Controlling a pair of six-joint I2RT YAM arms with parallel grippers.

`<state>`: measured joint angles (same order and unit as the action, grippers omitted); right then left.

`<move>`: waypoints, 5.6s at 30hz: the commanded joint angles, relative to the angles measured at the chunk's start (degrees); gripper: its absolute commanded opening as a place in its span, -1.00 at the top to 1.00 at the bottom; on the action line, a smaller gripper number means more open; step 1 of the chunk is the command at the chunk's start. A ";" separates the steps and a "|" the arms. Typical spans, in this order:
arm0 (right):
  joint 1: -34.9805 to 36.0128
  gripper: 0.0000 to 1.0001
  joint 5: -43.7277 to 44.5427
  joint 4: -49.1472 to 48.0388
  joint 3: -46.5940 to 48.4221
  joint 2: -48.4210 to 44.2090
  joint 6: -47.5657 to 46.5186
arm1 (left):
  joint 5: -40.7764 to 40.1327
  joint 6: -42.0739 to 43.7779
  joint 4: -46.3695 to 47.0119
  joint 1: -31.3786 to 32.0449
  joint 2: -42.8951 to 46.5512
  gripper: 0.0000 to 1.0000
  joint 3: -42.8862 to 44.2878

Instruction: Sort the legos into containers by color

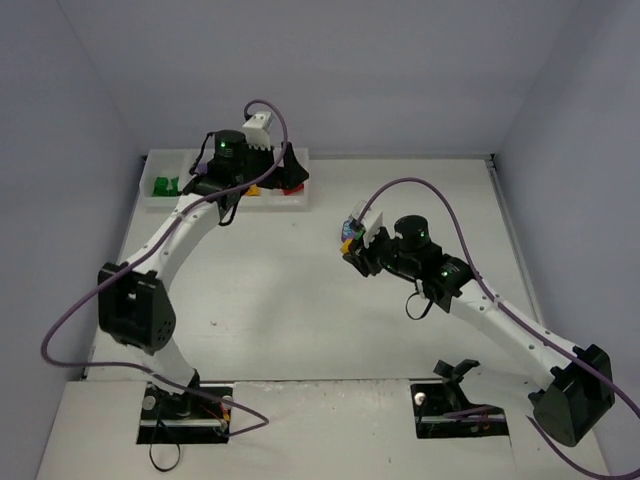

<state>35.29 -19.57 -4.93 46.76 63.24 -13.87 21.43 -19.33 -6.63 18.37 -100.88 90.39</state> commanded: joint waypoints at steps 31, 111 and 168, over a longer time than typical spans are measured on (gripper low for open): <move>1.10 0.79 -10.05 -3.95 4.39 -1.28 -4.33 | 24.01 -5.62 -2.07 16.52 14.05 0.08 -13.93; -19.20 -0.56 -7.41 -0.61 24.60 48.19 -22.96 | -10.88 -1.76 -19.64 -1.32 34.69 -0.70 -24.38; -0.66 0.87 -7.58 -7.29 4.12 8.39 -10.92 | 27.70 -6.42 -1.28 8.35 11.32 -0.63 -17.00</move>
<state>34.22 -26.76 -7.99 50.61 73.91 -25.45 45.54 -26.13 -12.62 26.37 -89.86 69.95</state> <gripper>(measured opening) 0.463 0.827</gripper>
